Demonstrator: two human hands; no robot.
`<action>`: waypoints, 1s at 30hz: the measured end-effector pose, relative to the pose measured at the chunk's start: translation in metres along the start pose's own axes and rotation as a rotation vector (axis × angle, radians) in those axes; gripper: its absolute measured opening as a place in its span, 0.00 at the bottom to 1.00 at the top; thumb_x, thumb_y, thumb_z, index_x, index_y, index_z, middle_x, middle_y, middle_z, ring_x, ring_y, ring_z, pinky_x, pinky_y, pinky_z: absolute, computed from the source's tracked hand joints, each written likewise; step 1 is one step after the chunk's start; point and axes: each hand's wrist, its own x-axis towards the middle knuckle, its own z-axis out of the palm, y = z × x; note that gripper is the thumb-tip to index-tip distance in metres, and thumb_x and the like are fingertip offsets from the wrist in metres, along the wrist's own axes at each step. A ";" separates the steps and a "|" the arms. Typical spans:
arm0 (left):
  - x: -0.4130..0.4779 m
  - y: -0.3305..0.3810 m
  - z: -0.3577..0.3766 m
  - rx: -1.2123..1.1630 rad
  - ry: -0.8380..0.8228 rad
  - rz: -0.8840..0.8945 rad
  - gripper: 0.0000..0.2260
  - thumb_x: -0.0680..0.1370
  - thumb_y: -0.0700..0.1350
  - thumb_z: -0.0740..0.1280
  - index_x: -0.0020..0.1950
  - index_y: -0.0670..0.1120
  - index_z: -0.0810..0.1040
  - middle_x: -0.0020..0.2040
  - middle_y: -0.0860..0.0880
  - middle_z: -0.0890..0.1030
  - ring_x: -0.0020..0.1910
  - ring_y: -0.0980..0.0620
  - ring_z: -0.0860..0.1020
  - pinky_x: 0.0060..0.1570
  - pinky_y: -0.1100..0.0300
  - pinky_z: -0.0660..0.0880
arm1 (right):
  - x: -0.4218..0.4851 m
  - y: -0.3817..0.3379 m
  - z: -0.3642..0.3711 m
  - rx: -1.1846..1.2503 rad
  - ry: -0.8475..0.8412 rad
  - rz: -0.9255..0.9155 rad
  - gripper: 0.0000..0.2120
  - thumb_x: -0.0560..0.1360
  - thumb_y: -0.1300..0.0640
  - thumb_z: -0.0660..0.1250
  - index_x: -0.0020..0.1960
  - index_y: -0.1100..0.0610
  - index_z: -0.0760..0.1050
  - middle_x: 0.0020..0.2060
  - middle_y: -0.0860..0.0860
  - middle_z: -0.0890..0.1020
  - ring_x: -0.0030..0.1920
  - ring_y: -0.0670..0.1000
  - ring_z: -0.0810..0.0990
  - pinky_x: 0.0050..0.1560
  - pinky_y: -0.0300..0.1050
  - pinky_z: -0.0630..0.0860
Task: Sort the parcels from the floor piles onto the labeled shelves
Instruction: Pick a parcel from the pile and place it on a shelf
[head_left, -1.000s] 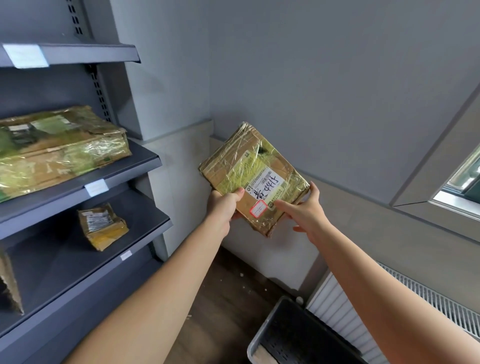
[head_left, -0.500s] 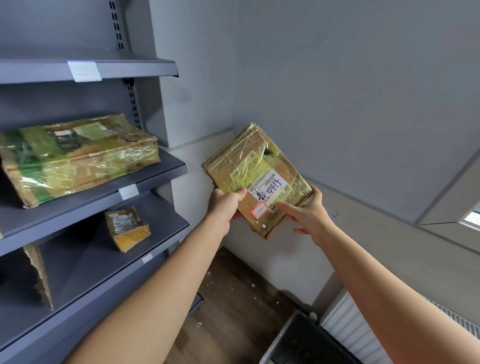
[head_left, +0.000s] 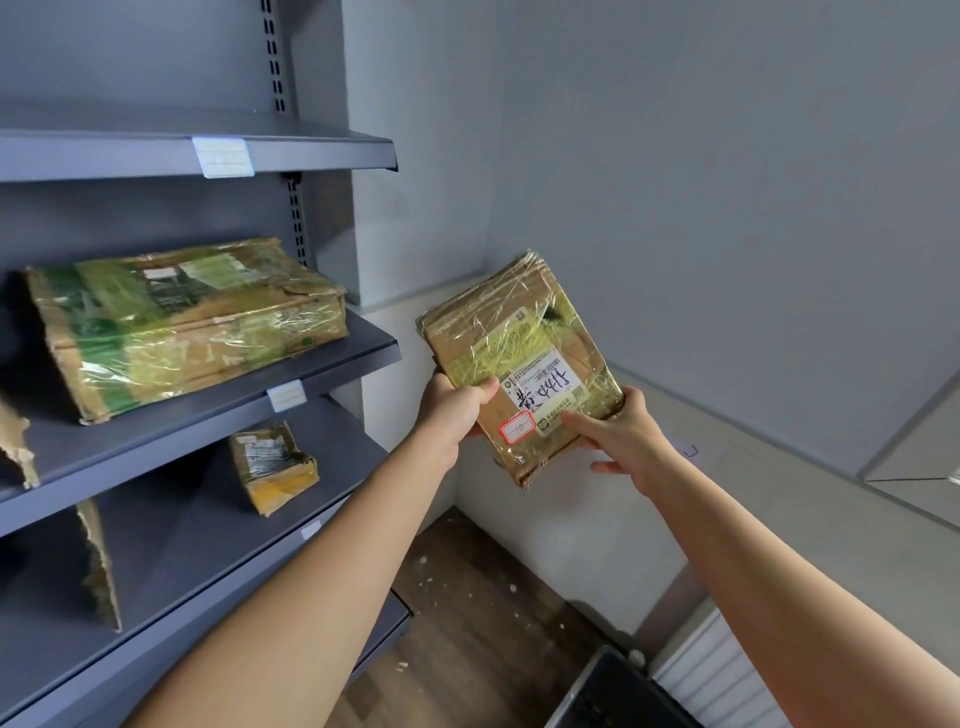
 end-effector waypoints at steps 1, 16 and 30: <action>0.001 0.000 -0.002 0.002 -0.004 0.002 0.10 0.77 0.42 0.71 0.54 0.45 0.73 0.56 0.45 0.82 0.55 0.45 0.81 0.60 0.45 0.78 | 0.001 -0.001 0.002 0.015 -0.011 0.005 0.33 0.70 0.50 0.77 0.68 0.50 0.61 0.55 0.49 0.80 0.48 0.47 0.83 0.48 0.55 0.82; -0.014 0.004 -0.021 0.601 -0.341 -0.145 0.12 0.82 0.47 0.62 0.50 0.40 0.80 0.44 0.42 0.85 0.38 0.50 0.83 0.43 0.56 0.79 | 0.007 -0.048 0.005 -0.561 0.170 -0.352 0.35 0.70 0.63 0.65 0.73 0.47 0.59 0.50 0.54 0.80 0.47 0.59 0.80 0.46 0.54 0.80; 0.004 0.003 -0.026 1.022 -0.243 0.442 0.22 0.76 0.61 0.67 0.66 0.51 0.75 0.57 0.47 0.82 0.55 0.44 0.79 0.54 0.53 0.77 | -0.001 -0.071 0.020 -1.177 0.056 -0.670 0.35 0.79 0.60 0.63 0.76 0.38 0.51 0.57 0.51 0.79 0.49 0.56 0.78 0.34 0.47 0.71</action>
